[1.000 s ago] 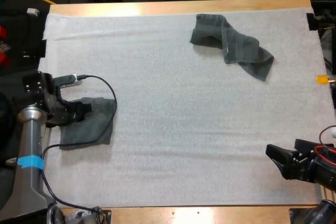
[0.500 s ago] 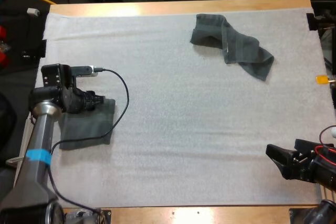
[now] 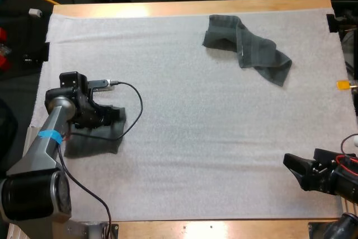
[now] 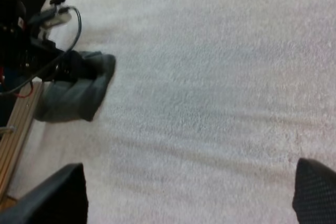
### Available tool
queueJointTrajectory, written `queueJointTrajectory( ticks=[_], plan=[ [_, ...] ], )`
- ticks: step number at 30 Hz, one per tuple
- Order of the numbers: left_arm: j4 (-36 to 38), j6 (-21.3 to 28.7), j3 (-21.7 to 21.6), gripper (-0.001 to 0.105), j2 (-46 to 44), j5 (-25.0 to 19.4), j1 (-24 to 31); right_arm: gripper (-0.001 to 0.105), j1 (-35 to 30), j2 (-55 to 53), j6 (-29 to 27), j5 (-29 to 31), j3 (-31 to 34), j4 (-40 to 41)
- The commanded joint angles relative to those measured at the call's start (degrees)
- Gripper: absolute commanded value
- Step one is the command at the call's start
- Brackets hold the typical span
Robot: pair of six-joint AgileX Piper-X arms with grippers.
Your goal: Pick towel from pile, fold and stack
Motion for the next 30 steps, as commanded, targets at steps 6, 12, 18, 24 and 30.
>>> queueJointTrajectory(
  ticks=[6,12,18,24,30],
  plan=[
    [1.3,-0.2,-0.4,0.058,0.8,0.5,-4.8,0.077,-0.1,-0.1,0.8,0.3,-0.3,-0.5],
    [5.4,0.4,-0.4,0.058,-1.0,-2.8,-5.2,0.077,-0.1,-0.1,0.8,0.3,-0.3,-0.5],
    [8.0,1.6,-0.4,0.058,-7.4,-7.4,-5.0,0.077,-0.1,-0.1,0.8,0.3,-0.3,-0.5],
    [12.6,1.6,-0.2,0.058,-13.7,-8.9,-5.0,0.077,-0.1,-0.1,0.8,0.3,-0.3,-0.5],
    [10.9,1.6,3.0,0.058,-13.8,-9.0,-4.6,0.077,-0.1,-0.1,0.8,0.3,-0.3,-0.5]
  ],
)
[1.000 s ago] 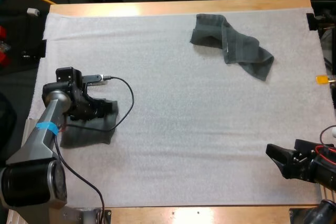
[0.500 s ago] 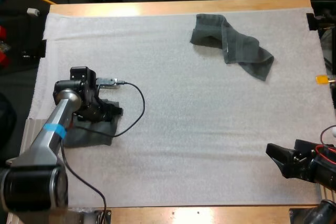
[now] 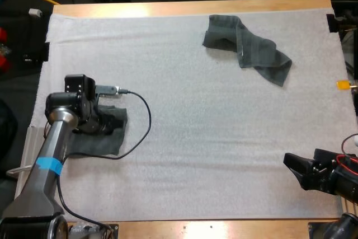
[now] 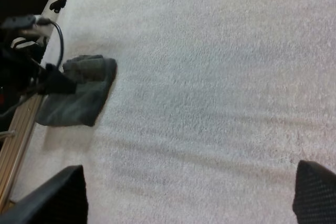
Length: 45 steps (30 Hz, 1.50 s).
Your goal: Pick towel from pile, fold and stack
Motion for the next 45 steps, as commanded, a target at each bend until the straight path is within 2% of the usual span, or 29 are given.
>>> queueJointTrajectory(
  ticks=[1,5,8,15,21,28,33,36,45],
  plan=[
    [-1.0,0.0,1.3,0.058,0.0,-1.0,0.3,0.077,-0.1,-0.1,0.2,0.2,-0.3,-0.5],
    [-4.3,0.0,5.1,0.058,1.0,-1.0,0.9,0.077,-0.1,-0.1,0.2,0.2,-0.3,-0.5],
    [-5.2,0.0,6.0,0.058,2.5,-1.0,0.9,0.077,-0.1,-0.1,0.2,-0.1,-0.3,-0.5],
    [-3.9,0.0,5.8,0.058,5.1,-0.2,0.9,0.077,-0.1,-0.1,0.2,-0.2,-0.3,-0.5],
    [-1.5,0.0,2.3,0.058,3.3,0.2,0.9,0.077,-0.1,-0.1,0.2,-0.2,-0.3,-0.5],
    [0.8,-0.2,-2.6,0.058,-3.8,1.7,0.9,0.077,-0.1,-0.1,-0.9,-0.2,-0.3,-0.5],
    [1.0,-1.8,-3.6,0.058,-9.8,3.6,0.7,0.077,-0.1,0.3,-2.5,0.8,-0.3,-0.5],
    [1.3,-2.0,-3.6,0.058,-13.5,4.7,0.6,0.077,-0.1,1.4,-3.4,4.0,-0.3,-0.5],
    [4.9,-1.8,-3.6,0.058,-23.9,5.1,0.6,0.077,-0.1,9.3,-15.0,11.3,-0.3,-6.7]
  ],
)
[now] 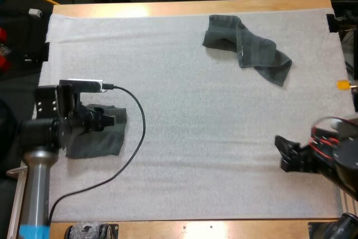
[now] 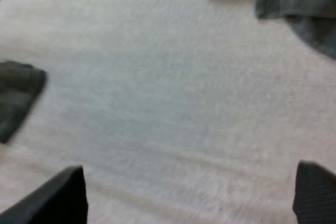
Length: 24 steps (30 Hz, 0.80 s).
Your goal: Pick towel from pile, fold and stack
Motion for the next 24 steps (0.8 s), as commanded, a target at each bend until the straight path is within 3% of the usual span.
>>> queueJointTrajectory(
  ticks=[1,8,24],
  plan=[
    [1.1,-0.4,-0.3,0.058,-1.9,0.3,-0.2,0.077,-0.1,1.5,-2.6,1.9,-0.3,-2.7],
    [4.0,-0.2,-0.3,0.058,-9.1,0.3,-0.2,0.077,-4.1,9.1,-5.6,2.6,-0.3,-8.7],
    [8.5,-1.1,-0.3,0.058,-15.1,2.0,-0.2,0.077,-32.6,11.7,-12.2,-7.2,-0.3,-6.9]
  ],
)
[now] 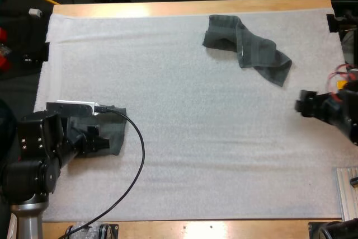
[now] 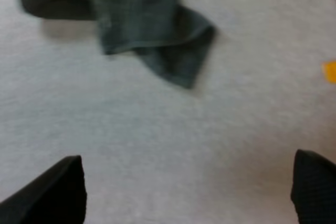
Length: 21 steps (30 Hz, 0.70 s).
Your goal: Pick towel from pile, fold and stack
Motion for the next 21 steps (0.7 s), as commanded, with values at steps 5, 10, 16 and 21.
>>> queueJointTrajectory(
  ticks=[5,10,16,21],
  plan=[
    [1.0,-0.7,-0.3,0.058,-0.8,0.4,-0.5,0.077,-7.8,-1.7,-3.8,-1.9,-0.2,3.7],
    [1.1,-0.5,-0.3,0.058,-0.9,0.1,-3.5,0.077,-10.6,-5.1,-3.6,-2.5,-0.2,4.1],
    [1.8,0.3,-0.3,0.058,-1.1,-0.2,-5.5,0.077,-10.6,-10.4,-5.4,-2.1,-0.2,7.1],
    [3.3,0.5,-0.3,0.058,-3.7,-0.2,-6.3,0.077,-10.6,-15.4,-6.2,-2.1,-0.2,9.3]
  ],
)
